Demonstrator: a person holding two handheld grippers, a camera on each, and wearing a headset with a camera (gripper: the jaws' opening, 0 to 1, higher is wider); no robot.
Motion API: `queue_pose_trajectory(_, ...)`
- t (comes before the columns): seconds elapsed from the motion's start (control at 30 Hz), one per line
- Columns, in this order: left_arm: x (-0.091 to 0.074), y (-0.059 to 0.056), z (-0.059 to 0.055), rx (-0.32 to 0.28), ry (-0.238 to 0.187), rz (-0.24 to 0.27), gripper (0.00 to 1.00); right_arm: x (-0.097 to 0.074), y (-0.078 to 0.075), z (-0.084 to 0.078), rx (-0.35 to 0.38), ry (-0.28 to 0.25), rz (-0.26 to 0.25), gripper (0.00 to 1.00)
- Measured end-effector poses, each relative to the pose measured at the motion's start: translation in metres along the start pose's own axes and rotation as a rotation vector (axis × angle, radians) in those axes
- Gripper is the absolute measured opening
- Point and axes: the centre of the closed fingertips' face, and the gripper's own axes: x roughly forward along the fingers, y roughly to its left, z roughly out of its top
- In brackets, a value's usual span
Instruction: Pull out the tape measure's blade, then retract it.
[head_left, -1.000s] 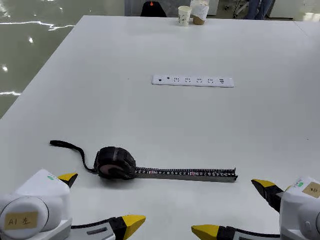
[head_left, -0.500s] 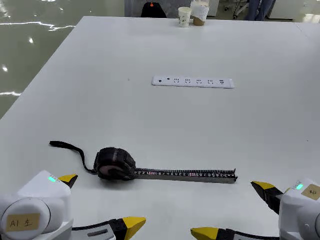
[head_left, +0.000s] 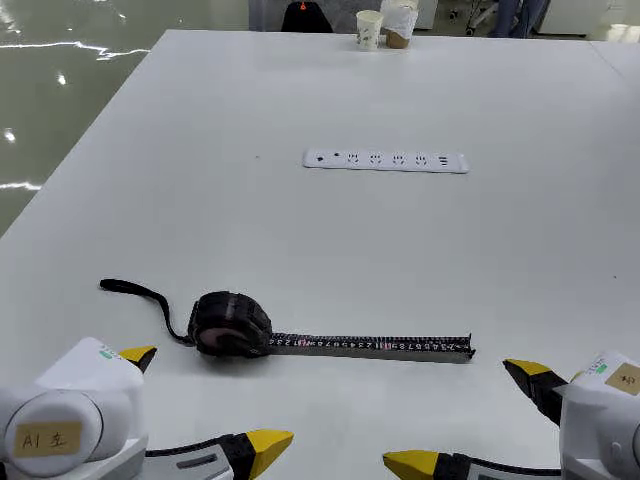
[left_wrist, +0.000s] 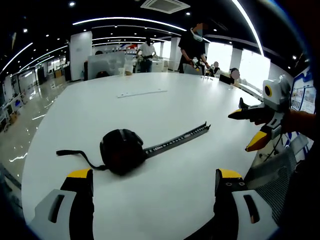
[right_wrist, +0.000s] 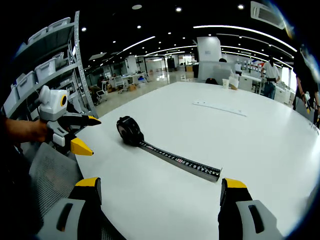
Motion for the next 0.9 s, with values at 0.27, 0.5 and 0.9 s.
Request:
queue_pose_trajectory(0.27, 0.001, 0.002, 0.001, -0.012, 0.0, 0.012, 0.99, 0.001, 0.0, 0.001, -0.009, 0.001, 0.007, 0.98)
queue_pose_trajectory(0.5, 0.003, 0.005, 0.002, -0.009, -0.003, 0.046, 0.99, 0.001, 0.001, 0.001, -0.026, 0.0, 0.024, 0.95)
queue_pose_trajectory(0.9, 0.013, 0.006, 0.009, -0.034, -0.024, 0.073, 0.99, 0.007, -0.011, 0.002, -0.078, 0.021, 0.04, 0.9)
